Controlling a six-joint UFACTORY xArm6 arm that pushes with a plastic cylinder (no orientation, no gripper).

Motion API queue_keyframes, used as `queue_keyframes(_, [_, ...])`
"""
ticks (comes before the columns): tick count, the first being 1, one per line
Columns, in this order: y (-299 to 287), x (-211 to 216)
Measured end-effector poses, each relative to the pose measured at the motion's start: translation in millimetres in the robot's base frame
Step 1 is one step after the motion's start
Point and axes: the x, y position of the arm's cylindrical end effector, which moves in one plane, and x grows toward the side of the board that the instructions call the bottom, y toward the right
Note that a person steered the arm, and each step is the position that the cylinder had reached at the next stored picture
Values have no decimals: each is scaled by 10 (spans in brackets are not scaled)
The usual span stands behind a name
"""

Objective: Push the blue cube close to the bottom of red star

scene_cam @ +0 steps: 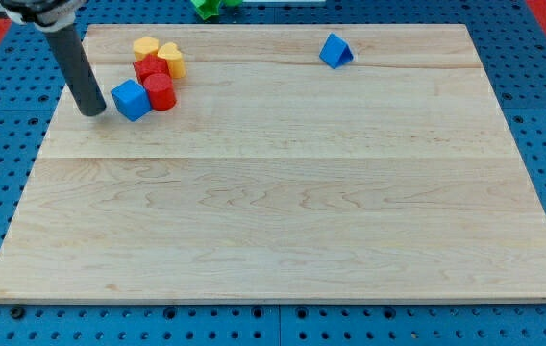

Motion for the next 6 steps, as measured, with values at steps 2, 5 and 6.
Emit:
queue_keyframes(2, [326, -4])
queue_keyframes(5, [36, -2])
queue_keyframes(6, [893, 167])
